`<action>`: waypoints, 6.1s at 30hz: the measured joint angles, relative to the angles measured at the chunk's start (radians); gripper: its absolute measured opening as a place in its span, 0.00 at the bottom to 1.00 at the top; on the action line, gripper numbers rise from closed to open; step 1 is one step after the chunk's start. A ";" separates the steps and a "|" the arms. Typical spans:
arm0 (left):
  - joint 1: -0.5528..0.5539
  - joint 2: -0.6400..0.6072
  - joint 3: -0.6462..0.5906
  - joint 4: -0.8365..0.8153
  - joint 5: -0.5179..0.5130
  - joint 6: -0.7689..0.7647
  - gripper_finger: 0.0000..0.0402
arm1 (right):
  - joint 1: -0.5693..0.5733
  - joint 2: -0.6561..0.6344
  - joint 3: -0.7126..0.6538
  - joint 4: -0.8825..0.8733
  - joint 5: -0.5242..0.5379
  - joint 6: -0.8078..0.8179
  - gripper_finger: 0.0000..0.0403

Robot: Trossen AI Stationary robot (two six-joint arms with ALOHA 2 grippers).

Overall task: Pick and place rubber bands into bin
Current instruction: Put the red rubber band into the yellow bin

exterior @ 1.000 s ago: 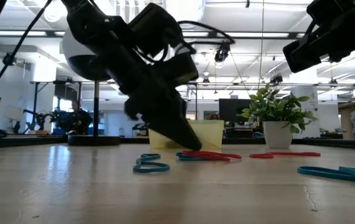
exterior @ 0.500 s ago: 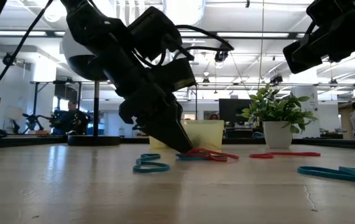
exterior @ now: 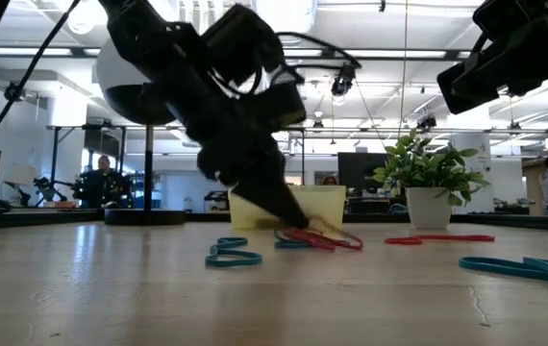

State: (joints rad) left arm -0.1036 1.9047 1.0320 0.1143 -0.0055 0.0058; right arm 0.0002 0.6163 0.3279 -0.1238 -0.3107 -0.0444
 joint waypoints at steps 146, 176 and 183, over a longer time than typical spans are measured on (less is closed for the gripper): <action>-0.008 -0.138 -0.249 0.275 0.010 -0.029 0.19 | 0.054 0.911 0.089 0.205 0.319 0.150 0.27; -0.008 -0.138 -0.248 0.274 0.008 -0.027 0.19 | 0.057 0.685 0.066 0.009 0.285 0.092 0.02; -0.008 -0.138 -0.247 0.294 0.009 -0.026 0.19 | 0.056 0.500 0.073 -0.018 0.306 0.081 0.02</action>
State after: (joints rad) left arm -0.1112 1.7664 0.7845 0.4084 0.0034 -0.0204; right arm 0.0566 1.1161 0.4012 -0.1414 -0.0046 0.0369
